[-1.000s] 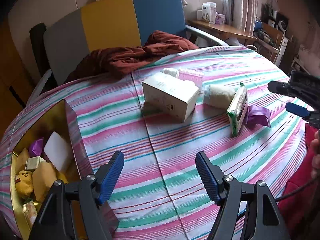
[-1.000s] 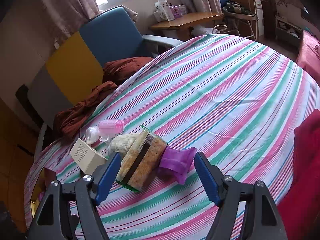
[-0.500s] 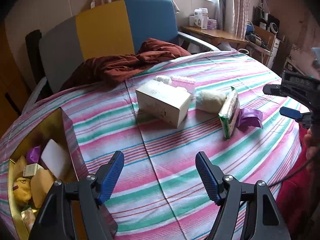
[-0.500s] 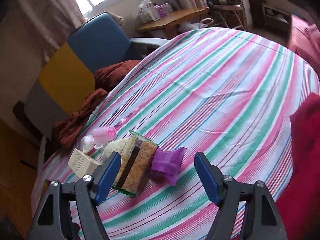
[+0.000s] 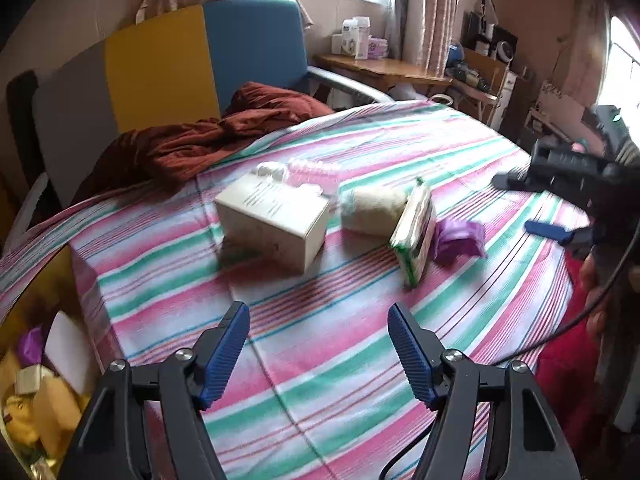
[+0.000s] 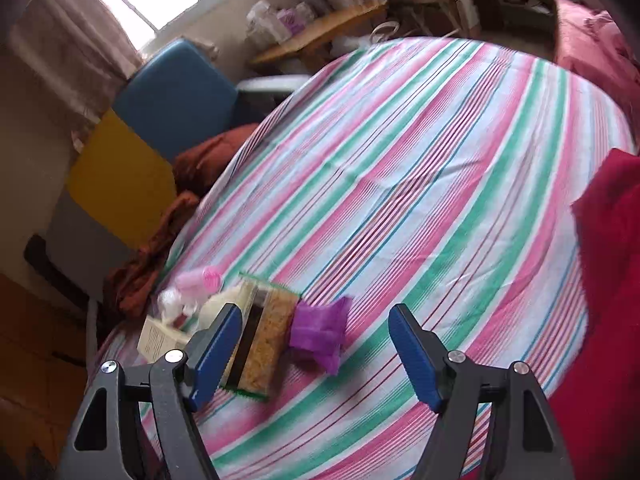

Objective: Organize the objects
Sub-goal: 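Grasp the second cracker packet with the left gripper while the right grasps the purple cloth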

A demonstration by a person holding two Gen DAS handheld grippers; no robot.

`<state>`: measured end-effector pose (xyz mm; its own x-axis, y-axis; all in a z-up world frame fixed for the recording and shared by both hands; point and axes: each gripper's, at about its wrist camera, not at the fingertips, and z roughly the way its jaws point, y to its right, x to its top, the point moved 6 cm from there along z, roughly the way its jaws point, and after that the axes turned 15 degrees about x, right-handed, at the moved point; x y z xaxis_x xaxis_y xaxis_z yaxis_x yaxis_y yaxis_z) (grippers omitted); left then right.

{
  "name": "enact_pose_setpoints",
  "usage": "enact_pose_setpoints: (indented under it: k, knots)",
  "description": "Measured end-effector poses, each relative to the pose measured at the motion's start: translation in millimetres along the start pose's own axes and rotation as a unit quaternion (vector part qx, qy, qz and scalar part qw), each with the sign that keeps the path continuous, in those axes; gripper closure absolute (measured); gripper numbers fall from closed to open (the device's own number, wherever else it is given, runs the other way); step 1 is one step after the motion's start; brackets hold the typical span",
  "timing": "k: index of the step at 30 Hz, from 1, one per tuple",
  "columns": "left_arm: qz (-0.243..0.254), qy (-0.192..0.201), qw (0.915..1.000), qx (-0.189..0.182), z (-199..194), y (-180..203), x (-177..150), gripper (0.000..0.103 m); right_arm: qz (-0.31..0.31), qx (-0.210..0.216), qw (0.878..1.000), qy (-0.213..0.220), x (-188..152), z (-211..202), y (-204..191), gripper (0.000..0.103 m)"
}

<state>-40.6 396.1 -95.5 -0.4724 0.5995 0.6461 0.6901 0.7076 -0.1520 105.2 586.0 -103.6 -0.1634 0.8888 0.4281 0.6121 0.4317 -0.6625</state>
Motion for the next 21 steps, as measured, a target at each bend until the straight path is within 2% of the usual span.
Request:
enact_pose_setpoints:
  k: [1,4,9,11,13,14,15,17,21]
  knots:
    - [0.0,0.0,1.0,-0.003,2.2,1.8,3.9,0.032,-0.003,-0.001,1.0,-0.012,0.2,4.6,-0.4,0.026]
    - [0.023,0.005,0.9992,-0.032,11.3,21.4,15.7,0.035,-0.012,-0.04,0.998,-0.044,6.6,19.7,4.8,0.026]
    - [0.062,0.004,0.9969,-0.048,36.3,55.8,35.2,0.037,-0.039,-0.055,0.993,-0.101,4.8,53.5,7.8,0.026]
    - [0.075,-0.002,0.9957,-0.054,50.1,67.1,41.4,0.037,-0.034,-0.051,0.989,-0.135,-6.7,66.0,11.9,0.03]
    - [0.089,-0.024,0.9942,-0.055,68.0,77.4,41.9,0.051,-0.046,-0.055,0.985,-0.158,-12.9,75.3,10.8,0.041]
    - [0.097,-0.035,0.9926,-0.065,75.0,83.6,41.0,0.056,-0.057,-0.066,0.983,-0.162,-14.1,77.8,10.2,0.043]
    - [0.098,-0.039,0.9917,-0.074,77.6,87.0,41.2,0.06,-0.067,-0.076,0.981,-0.167,-15.5,80.4,9.9,0.045]
    - [0.103,-0.032,0.9906,-0.085,77.4,92.3,43.6,0.07,-0.079,-0.075,0.98,-0.167,-15.3,81.9,7.5,0.059]
    - [0.102,-0.021,0.9909,-0.086,75.0,93.9,44.4,0.077,-0.087,-0.061,0.979,-0.176,-18.0,84.6,5.3,0.068]
